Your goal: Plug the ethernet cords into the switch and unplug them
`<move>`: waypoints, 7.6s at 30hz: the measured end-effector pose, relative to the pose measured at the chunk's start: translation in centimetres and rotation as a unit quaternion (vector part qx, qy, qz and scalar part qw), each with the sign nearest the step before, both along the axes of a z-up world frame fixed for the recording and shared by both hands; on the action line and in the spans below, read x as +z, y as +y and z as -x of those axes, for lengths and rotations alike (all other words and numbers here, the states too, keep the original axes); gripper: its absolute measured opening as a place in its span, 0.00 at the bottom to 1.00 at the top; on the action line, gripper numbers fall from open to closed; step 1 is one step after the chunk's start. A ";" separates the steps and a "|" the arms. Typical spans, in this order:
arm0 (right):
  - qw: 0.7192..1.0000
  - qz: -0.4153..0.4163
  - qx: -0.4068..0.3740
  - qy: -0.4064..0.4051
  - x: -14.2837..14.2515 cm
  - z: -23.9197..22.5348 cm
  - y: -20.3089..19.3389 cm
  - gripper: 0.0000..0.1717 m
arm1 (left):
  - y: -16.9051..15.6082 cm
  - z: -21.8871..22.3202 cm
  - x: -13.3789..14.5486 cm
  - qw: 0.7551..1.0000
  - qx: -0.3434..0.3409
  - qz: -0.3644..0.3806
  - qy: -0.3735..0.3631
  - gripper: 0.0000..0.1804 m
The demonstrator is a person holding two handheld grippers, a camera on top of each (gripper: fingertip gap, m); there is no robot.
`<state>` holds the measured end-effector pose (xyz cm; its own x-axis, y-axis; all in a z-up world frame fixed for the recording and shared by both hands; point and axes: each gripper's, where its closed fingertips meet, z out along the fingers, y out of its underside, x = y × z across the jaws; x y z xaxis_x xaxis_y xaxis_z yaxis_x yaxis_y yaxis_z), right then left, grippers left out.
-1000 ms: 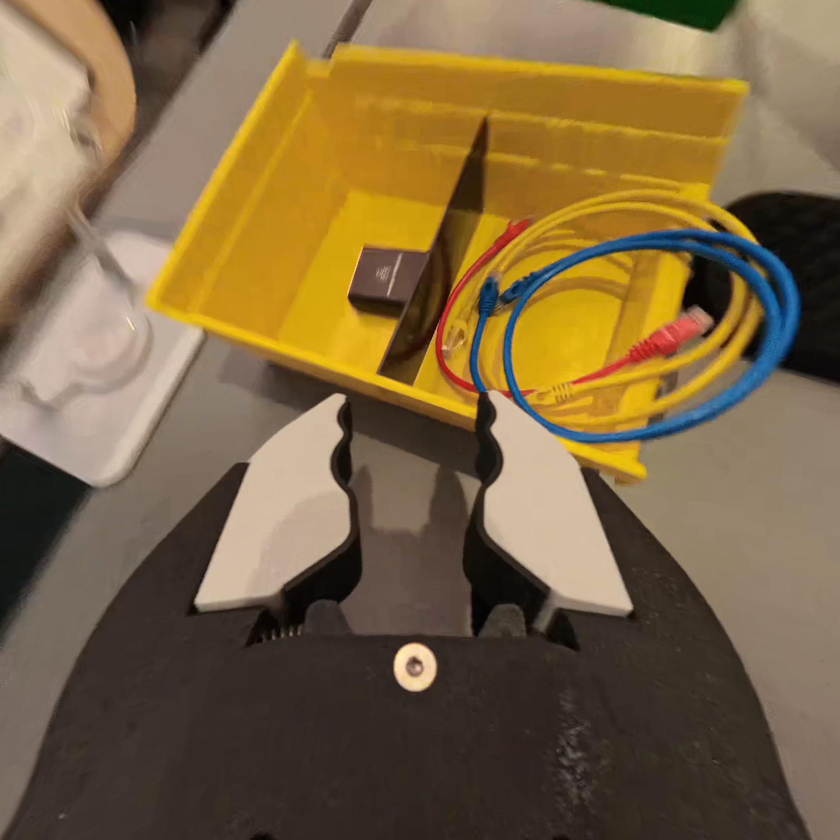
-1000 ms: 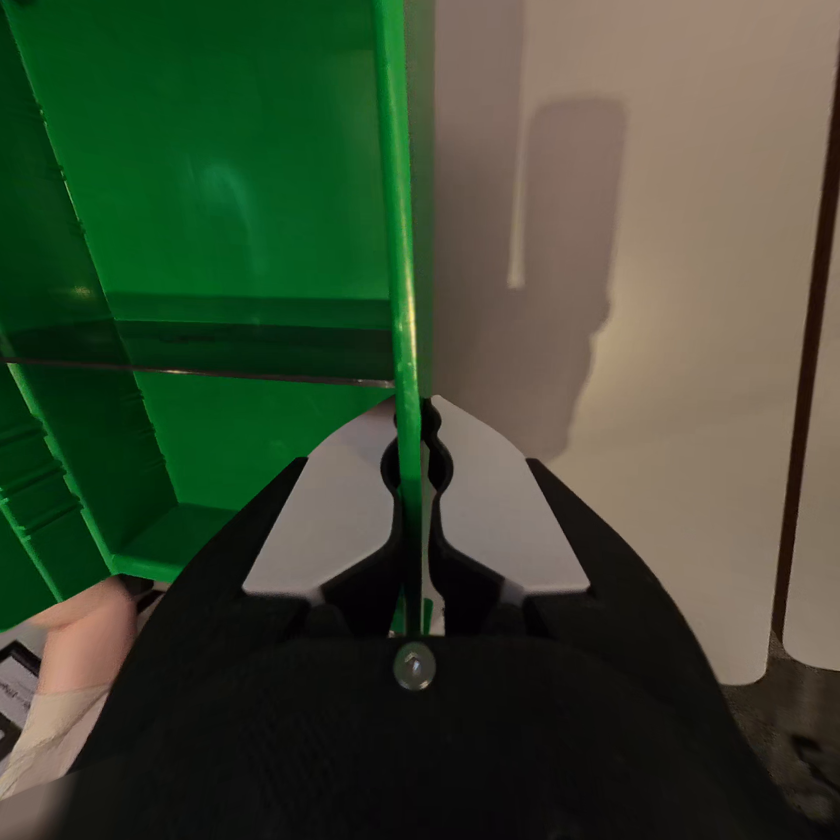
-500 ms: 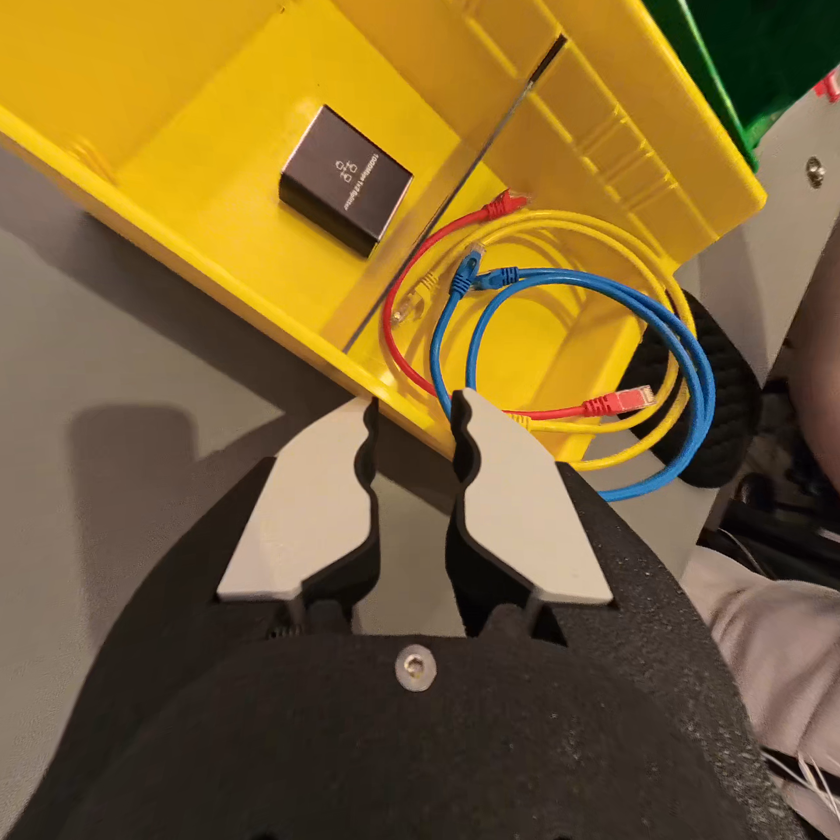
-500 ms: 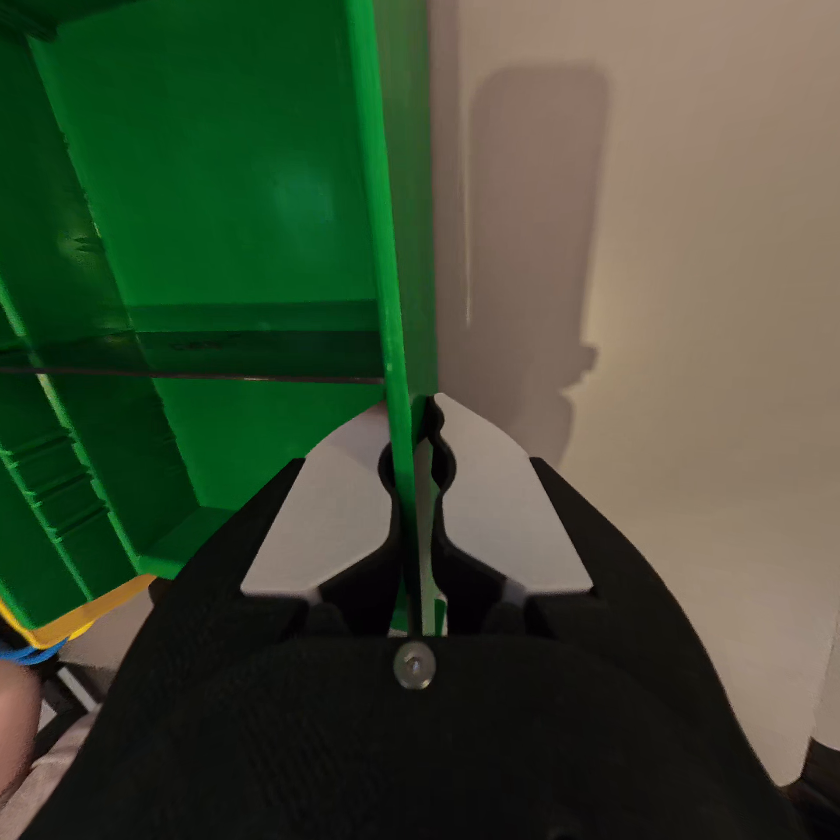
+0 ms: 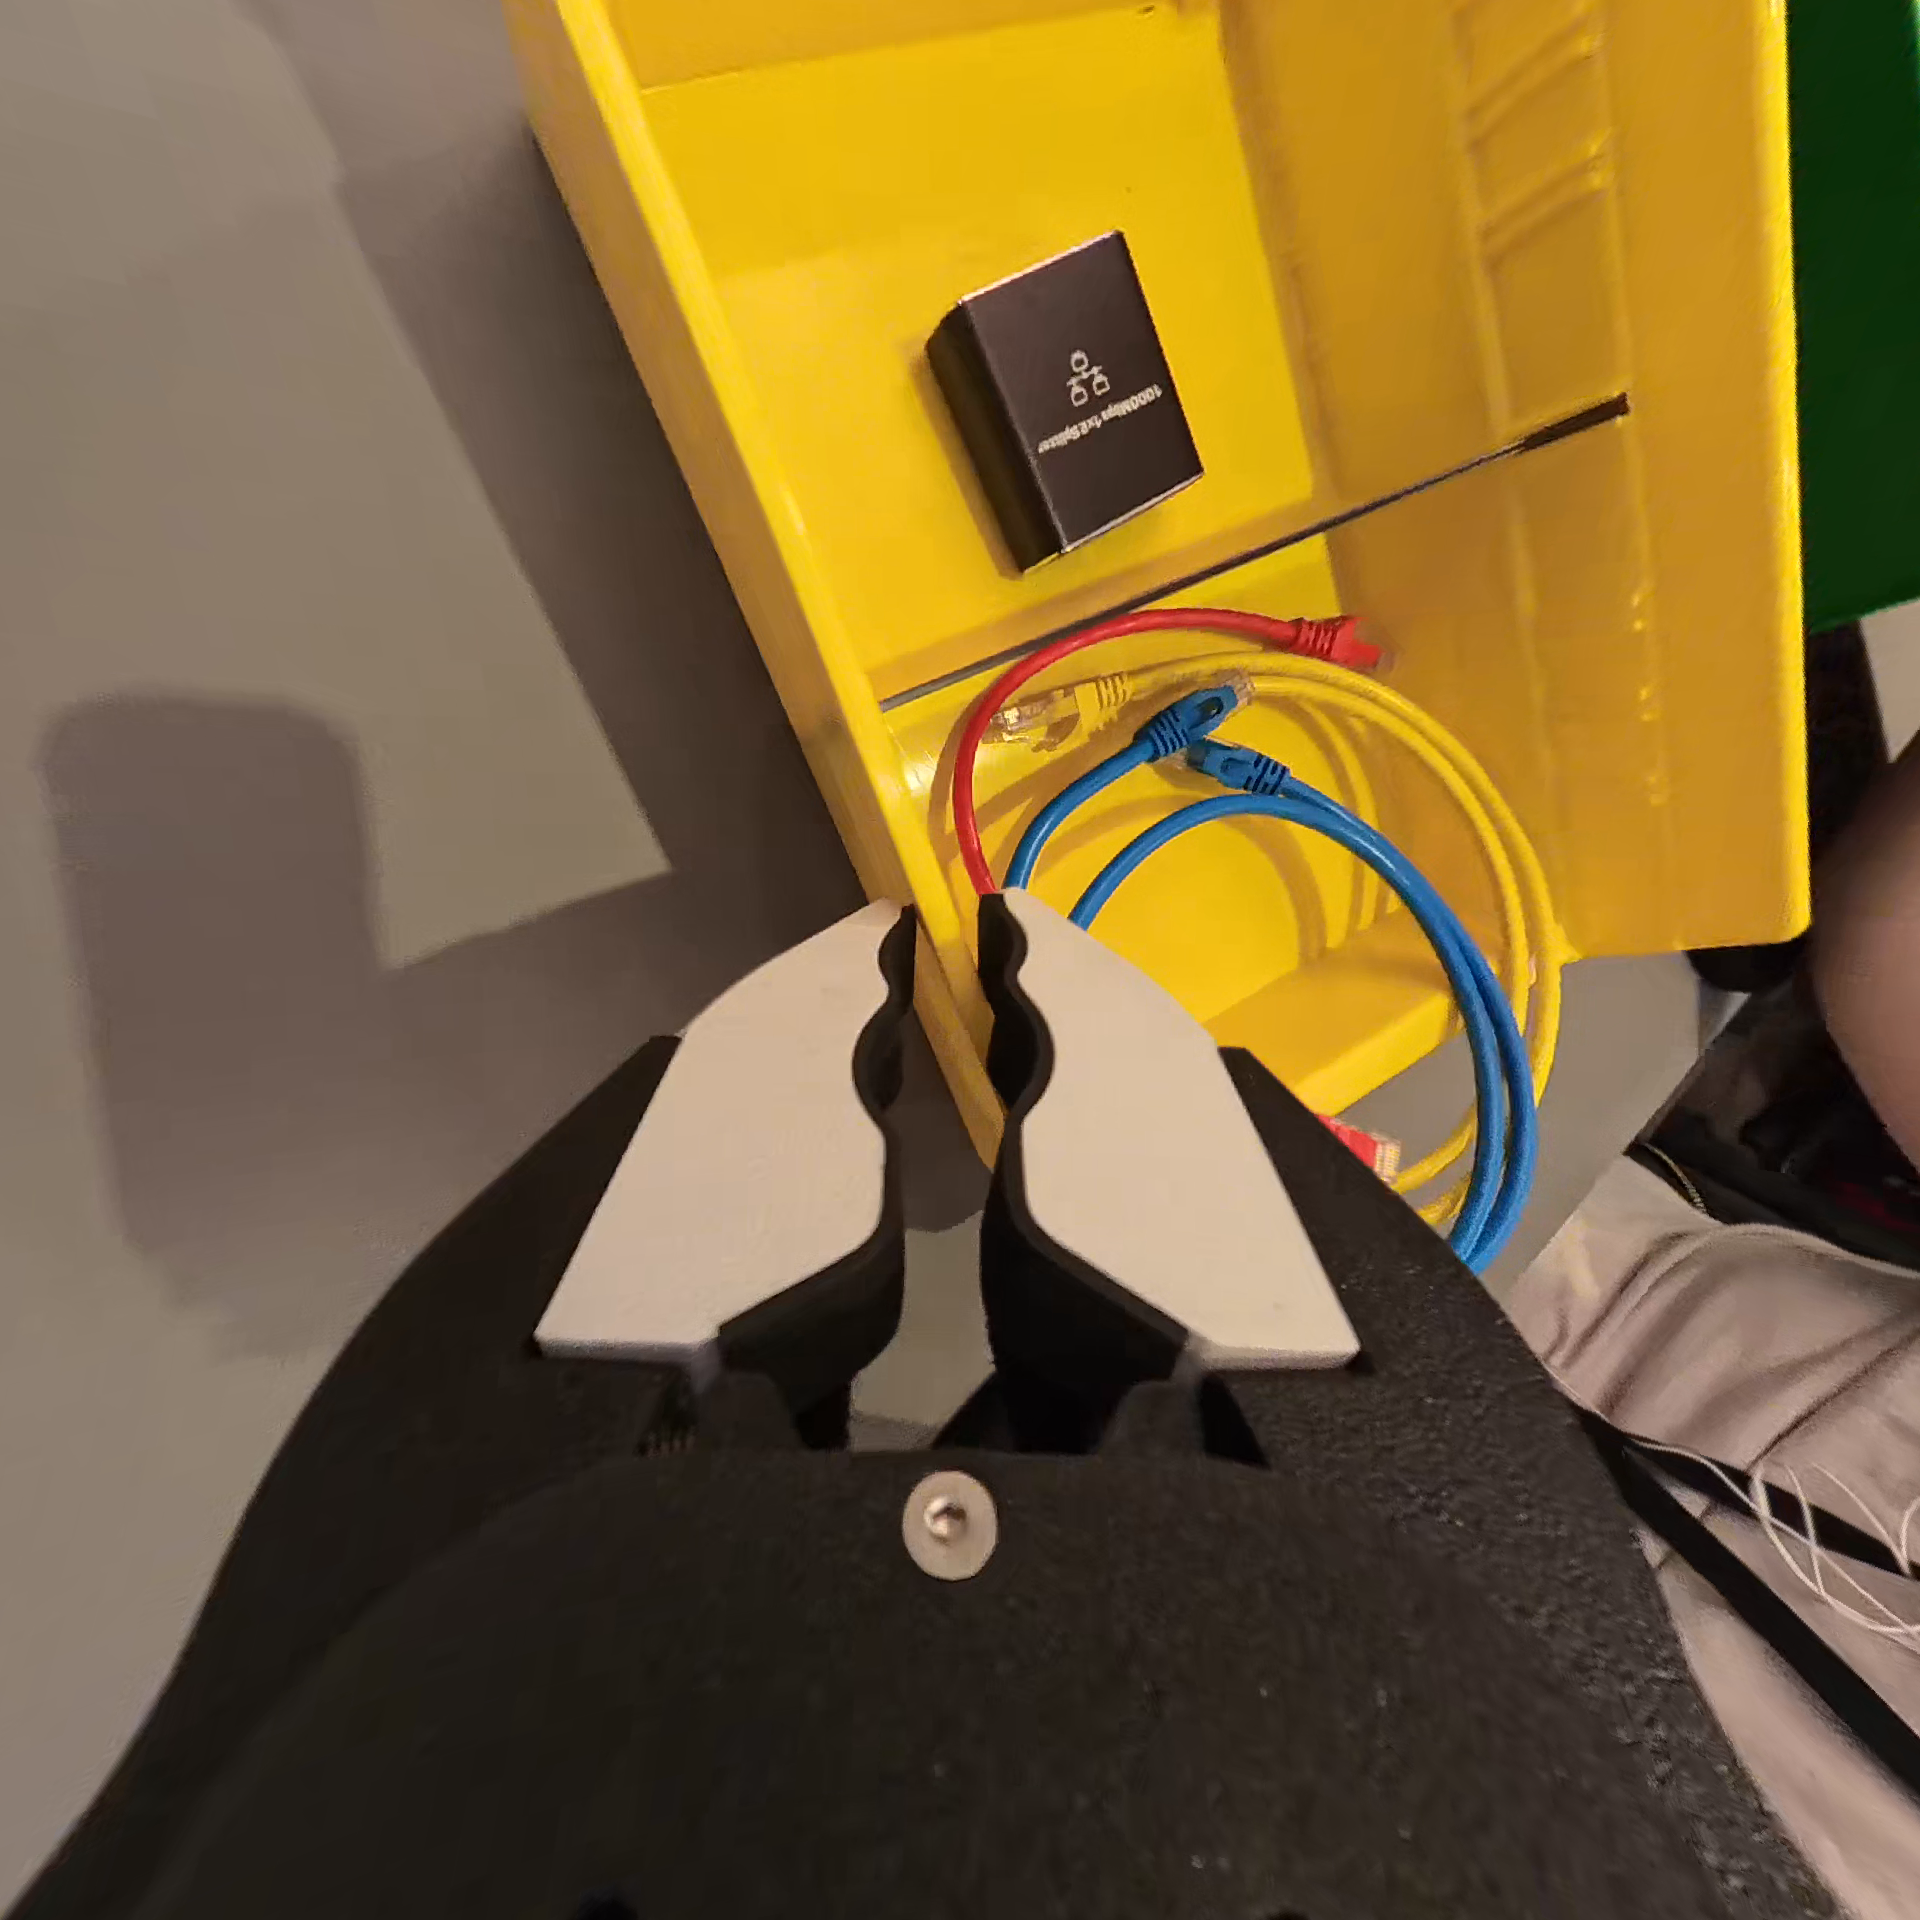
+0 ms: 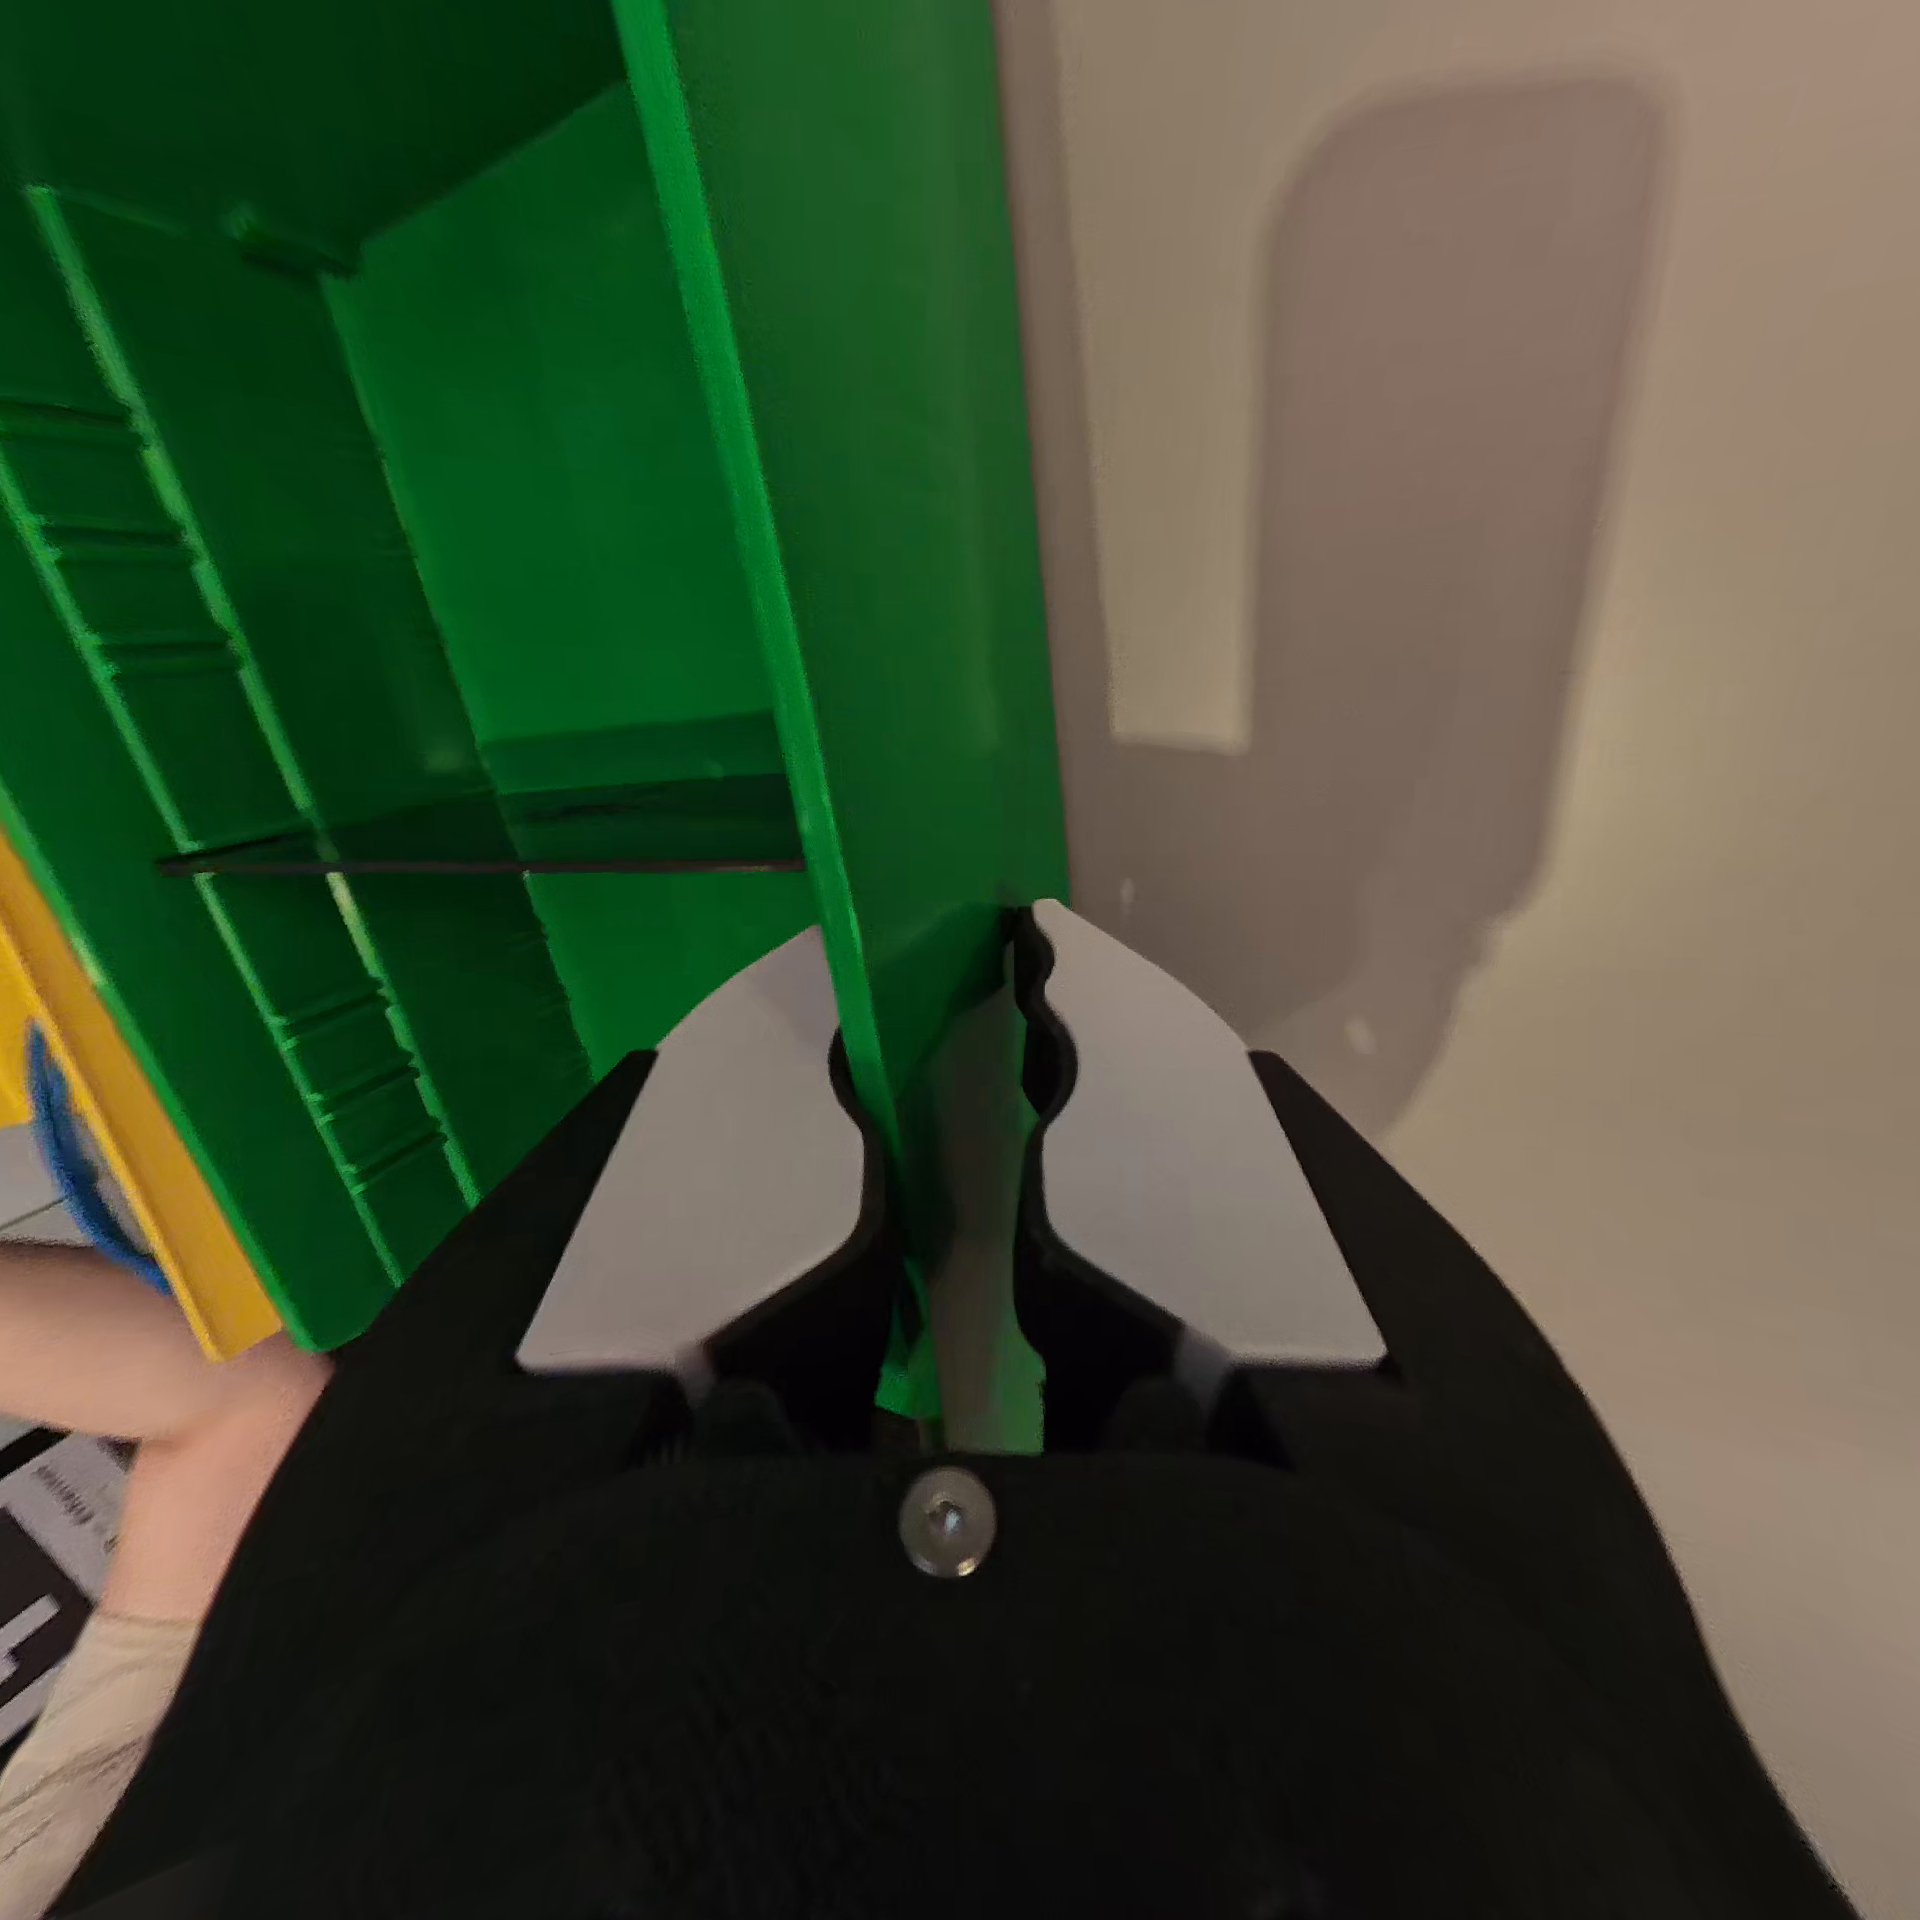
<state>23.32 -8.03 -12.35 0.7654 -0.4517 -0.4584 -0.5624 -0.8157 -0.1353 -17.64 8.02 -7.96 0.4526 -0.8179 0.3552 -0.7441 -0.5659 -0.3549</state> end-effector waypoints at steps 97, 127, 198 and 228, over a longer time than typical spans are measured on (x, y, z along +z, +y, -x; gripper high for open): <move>0.670 -0.633 0.046 -0.385 29.7 8.7 4.4 0.46 | 6.0 11.1 16.1 0.814 0.157 -0.550 0.102 0.23; 0.554 -0.716 0.293 -0.309 29.9 20.4 3.6 0.21 | -9.8 16.2 0.7 0.885 -0.188 -0.421 0.071 0.21; 0.994 -0.058 0.074 -0.051 1.3 0.1 -3.2 0.09 | -4.0 21.4 1.4 0.865 -0.117 -0.459 0.167 0.04; 0.996 -0.056 -0.061 0.014 1.3 -0.9 -3.7 0.11 | -6.3 21.5 4.5 0.913 -0.134 -0.384 0.040 0.24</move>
<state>24.25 -11.73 -11.01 0.6939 -0.4852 -0.5321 -0.6615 -0.7214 -0.2049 -39.11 1.76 -3.50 0.1998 -0.8965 -0.3955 -0.8602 0.0327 -0.5089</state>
